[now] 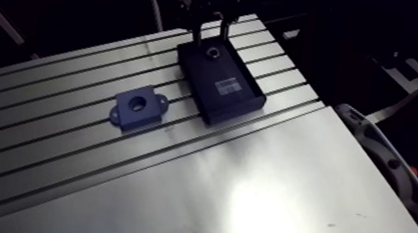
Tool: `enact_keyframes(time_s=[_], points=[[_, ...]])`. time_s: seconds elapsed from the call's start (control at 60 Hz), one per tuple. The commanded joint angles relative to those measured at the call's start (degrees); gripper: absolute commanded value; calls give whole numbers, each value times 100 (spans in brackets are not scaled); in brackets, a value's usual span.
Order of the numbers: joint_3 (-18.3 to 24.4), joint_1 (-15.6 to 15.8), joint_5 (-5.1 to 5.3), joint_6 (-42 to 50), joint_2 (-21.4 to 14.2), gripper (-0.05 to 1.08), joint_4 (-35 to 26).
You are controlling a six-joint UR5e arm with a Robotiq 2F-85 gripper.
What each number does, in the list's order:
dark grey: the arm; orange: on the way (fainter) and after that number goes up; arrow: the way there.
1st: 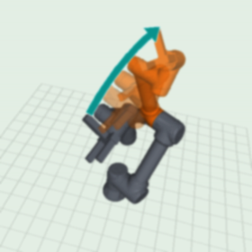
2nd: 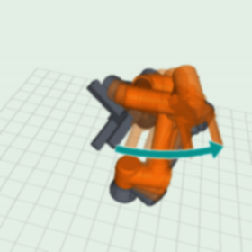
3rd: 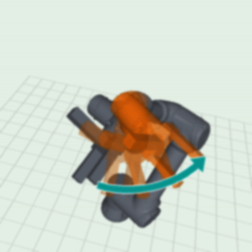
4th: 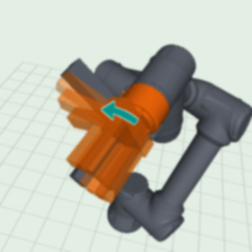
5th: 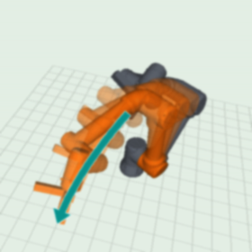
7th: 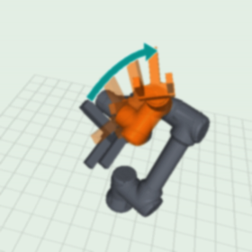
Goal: Pick up the bearing and press it into the housing until flush.
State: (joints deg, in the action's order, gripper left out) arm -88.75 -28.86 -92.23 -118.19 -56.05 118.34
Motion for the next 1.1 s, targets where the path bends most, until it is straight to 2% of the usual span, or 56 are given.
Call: enact_keyframes(time_s=[0.017, 0.9, 1.1], points=[[-92, -7, -1, -6, -6, 35, 104], [-129, -42, -1, 19, 82, 38, 227], [-129, -33, -85, 18, 133, 38, 352]])
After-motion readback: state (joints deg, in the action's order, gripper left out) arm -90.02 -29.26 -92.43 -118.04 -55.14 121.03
